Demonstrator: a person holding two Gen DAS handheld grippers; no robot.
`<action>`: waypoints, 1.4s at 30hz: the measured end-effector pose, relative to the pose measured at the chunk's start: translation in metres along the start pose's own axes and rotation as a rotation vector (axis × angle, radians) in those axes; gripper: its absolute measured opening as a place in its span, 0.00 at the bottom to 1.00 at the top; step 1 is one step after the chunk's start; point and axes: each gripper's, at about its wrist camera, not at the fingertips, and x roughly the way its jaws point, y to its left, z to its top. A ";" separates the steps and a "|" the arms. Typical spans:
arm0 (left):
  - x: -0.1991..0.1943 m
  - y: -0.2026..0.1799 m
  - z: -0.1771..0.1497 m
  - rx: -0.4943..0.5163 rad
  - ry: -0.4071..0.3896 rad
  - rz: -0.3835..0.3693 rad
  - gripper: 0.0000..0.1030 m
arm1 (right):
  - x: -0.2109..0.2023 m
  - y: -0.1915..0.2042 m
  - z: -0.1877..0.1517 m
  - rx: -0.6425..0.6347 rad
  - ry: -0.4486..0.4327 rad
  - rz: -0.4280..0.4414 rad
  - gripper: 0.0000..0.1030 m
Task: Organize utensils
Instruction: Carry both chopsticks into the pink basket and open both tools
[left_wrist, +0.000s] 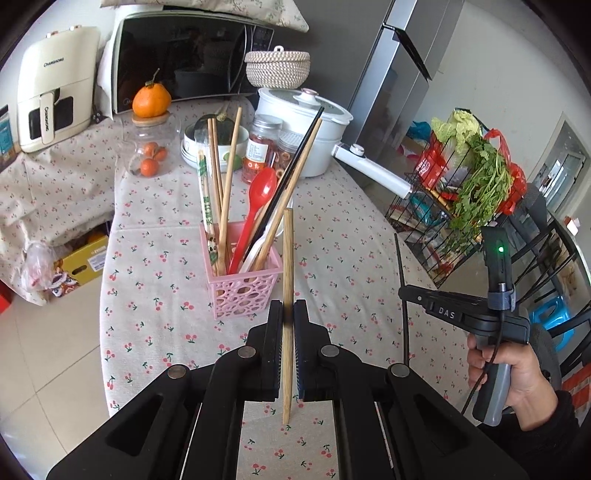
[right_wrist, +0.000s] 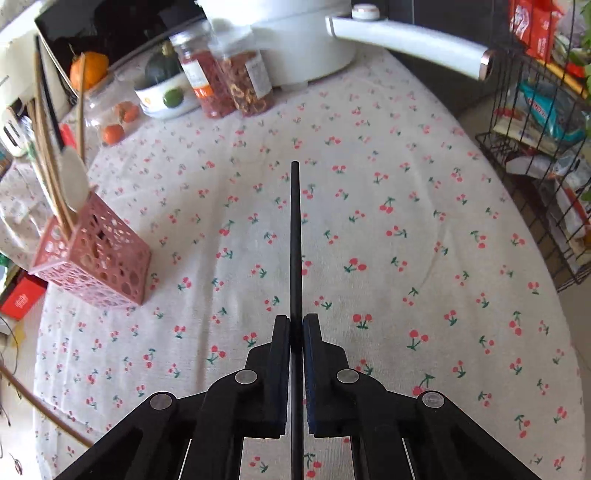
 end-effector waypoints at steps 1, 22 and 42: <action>-0.005 -0.001 0.001 -0.002 -0.018 0.001 0.05 | -0.010 0.001 -0.001 -0.001 -0.025 0.016 0.05; -0.083 0.007 0.051 -0.112 -0.411 0.115 0.05 | -0.111 0.049 0.022 -0.065 -0.397 0.221 0.05; -0.016 0.034 0.074 -0.119 -0.252 0.174 0.05 | -0.109 0.091 0.041 -0.050 -0.474 0.369 0.05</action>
